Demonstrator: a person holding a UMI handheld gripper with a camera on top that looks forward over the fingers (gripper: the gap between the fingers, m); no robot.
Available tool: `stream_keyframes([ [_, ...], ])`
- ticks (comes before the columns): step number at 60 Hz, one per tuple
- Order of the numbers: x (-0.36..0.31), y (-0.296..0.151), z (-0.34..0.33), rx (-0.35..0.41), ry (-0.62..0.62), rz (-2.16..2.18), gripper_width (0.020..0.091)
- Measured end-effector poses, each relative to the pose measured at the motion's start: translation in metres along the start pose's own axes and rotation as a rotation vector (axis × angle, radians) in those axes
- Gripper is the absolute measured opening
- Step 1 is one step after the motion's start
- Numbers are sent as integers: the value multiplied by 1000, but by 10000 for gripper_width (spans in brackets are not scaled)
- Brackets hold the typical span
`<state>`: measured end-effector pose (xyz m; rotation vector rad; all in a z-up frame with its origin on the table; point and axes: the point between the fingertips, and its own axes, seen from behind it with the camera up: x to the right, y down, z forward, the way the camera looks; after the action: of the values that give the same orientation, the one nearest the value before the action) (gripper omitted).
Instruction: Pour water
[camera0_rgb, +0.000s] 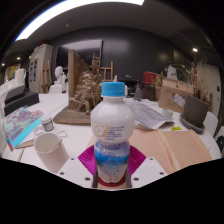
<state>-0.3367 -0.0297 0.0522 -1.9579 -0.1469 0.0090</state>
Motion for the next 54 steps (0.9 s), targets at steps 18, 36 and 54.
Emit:
stream_keyframes([
  [18, 7, 9, -9, -18, -2, 54, 634],
  [36, -7, -12, -133, -126, 93, 45, 856],
  [54, -81, -17, -320, -235, 152, 72, 858],
])
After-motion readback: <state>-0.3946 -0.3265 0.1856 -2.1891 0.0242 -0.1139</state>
